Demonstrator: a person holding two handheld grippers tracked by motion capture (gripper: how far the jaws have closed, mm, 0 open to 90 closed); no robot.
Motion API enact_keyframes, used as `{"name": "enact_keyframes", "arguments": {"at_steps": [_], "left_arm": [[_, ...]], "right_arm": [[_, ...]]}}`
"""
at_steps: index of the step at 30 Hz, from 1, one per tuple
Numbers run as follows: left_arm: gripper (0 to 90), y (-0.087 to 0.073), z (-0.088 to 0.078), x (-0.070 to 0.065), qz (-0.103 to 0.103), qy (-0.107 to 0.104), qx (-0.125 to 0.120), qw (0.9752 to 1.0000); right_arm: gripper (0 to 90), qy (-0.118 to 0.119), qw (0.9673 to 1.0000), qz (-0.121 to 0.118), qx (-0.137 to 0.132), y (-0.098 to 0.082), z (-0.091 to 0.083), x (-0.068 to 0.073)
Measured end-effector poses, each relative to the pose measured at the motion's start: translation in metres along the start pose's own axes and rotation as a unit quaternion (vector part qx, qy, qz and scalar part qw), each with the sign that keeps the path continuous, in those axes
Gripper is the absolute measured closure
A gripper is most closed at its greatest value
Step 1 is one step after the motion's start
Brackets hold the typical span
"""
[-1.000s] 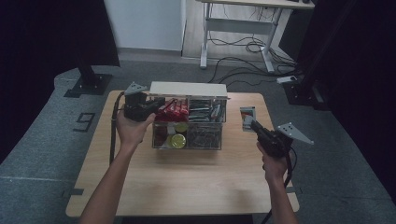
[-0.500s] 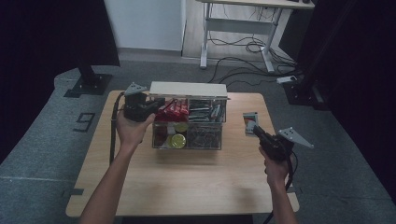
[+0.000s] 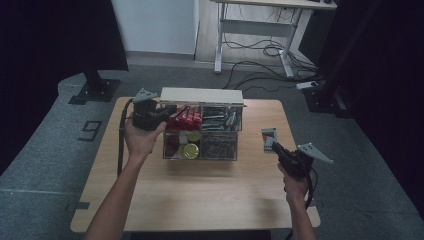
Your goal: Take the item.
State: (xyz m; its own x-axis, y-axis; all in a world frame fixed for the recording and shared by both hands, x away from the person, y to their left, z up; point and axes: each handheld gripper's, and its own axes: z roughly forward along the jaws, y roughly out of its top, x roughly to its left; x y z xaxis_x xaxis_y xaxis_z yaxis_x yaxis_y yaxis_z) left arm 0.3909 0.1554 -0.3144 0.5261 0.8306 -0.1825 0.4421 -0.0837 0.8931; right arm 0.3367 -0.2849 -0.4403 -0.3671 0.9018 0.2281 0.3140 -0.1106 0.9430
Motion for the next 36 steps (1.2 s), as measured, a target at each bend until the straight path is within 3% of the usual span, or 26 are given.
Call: {"name": "enact_keyframes", "arguments": {"at_steps": [20, 36], "left_arm": [[90.0, 0.0, 0.0, -0.001, 0.0, 0.0, 0.0, 1.0], [90.0, -0.001, 0.0, -0.001, 0.001, 0.0, 0.002, 1.0]], "right_arm": [[89.5, -0.019, 0.9991, 0.02, 0.033, -0.036, 0.009, -0.019], [89.5, -0.043, 0.9953, 0.023, 0.083, -0.064, 0.023, -0.036]]}}
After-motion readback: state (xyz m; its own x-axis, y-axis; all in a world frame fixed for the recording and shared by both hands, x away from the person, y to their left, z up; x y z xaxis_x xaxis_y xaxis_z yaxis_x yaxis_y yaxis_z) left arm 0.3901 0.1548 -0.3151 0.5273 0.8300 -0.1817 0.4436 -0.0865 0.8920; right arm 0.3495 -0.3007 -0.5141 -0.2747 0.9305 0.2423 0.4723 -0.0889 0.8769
